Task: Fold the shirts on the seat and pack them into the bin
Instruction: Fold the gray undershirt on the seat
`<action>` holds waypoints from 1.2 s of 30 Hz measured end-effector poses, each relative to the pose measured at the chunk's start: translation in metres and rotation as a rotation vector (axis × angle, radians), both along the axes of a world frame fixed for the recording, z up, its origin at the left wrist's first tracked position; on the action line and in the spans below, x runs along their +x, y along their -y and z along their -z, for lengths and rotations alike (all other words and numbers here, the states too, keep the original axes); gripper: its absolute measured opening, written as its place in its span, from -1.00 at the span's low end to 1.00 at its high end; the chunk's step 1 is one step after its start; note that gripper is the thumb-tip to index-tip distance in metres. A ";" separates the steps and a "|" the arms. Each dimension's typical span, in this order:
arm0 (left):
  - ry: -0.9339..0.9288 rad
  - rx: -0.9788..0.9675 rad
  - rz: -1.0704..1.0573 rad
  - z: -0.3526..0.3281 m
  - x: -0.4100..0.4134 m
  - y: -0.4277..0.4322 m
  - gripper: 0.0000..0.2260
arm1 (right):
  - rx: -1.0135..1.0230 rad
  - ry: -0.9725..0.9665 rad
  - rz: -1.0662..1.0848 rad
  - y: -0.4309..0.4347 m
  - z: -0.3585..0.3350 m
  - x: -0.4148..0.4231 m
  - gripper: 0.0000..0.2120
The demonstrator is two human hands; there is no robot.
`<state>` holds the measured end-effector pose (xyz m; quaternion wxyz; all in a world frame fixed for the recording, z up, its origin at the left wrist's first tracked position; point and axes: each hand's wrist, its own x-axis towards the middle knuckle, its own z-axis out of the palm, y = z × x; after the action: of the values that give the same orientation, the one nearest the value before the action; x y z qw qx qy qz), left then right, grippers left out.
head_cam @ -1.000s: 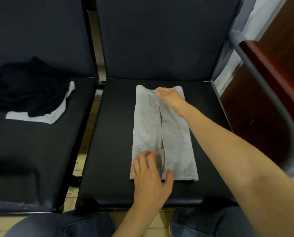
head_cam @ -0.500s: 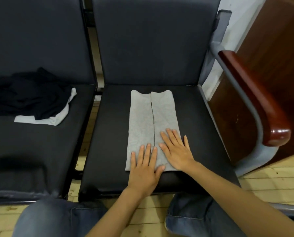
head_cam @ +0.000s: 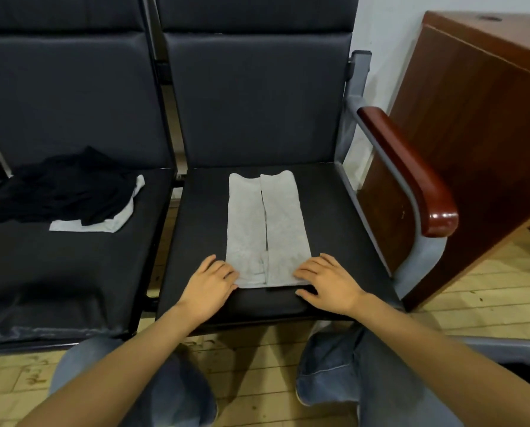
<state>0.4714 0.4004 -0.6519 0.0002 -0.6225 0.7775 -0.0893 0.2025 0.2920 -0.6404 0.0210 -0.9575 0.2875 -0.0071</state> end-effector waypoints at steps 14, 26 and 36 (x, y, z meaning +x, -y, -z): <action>-0.077 0.027 -0.032 -0.042 -0.024 -0.034 -0.76 | -0.002 0.142 0.071 -0.031 -0.034 -0.005 -0.95; -0.681 0.210 -0.049 -0.129 -0.002 -0.062 -0.83 | 0.409 0.083 -0.067 -0.036 -0.133 -0.007 -0.88; -0.923 0.197 -0.357 -0.064 0.037 0.076 -0.82 | 0.583 0.086 0.178 0.088 -0.062 0.067 -0.89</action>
<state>0.5088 0.3239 -0.5883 -0.2699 -0.7174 0.5825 0.2706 0.2699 0.2037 -0.5785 0.3065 -0.8810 0.3589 0.0332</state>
